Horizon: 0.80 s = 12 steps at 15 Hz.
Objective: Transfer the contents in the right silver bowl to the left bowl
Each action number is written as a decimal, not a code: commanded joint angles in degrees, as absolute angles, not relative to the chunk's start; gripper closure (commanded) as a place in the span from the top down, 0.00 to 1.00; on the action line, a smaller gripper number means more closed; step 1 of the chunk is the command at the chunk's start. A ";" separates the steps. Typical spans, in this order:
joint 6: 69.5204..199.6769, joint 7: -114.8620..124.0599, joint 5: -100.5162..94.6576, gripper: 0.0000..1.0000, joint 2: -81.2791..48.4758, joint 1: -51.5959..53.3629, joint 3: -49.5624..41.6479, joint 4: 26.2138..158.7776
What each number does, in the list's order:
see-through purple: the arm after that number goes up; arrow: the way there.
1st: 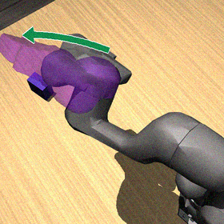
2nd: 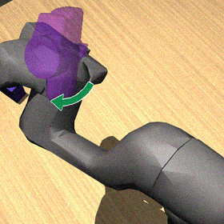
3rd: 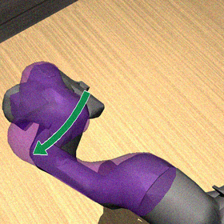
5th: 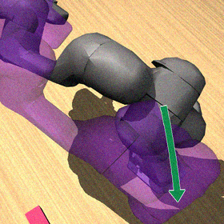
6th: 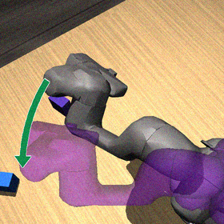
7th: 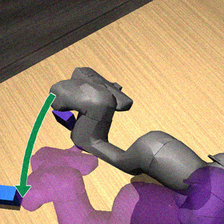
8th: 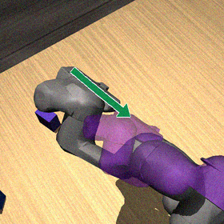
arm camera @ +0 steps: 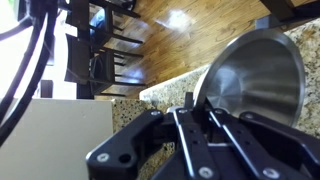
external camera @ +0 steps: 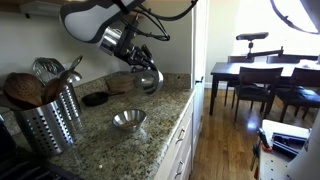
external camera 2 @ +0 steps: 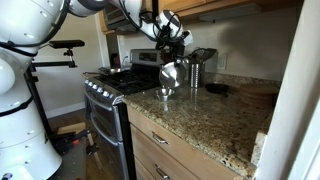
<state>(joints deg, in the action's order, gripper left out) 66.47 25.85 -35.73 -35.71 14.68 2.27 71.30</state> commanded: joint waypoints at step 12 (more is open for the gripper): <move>81.50 33.05 -27.11 0.08 -19.19 9.52 -0.61 97.41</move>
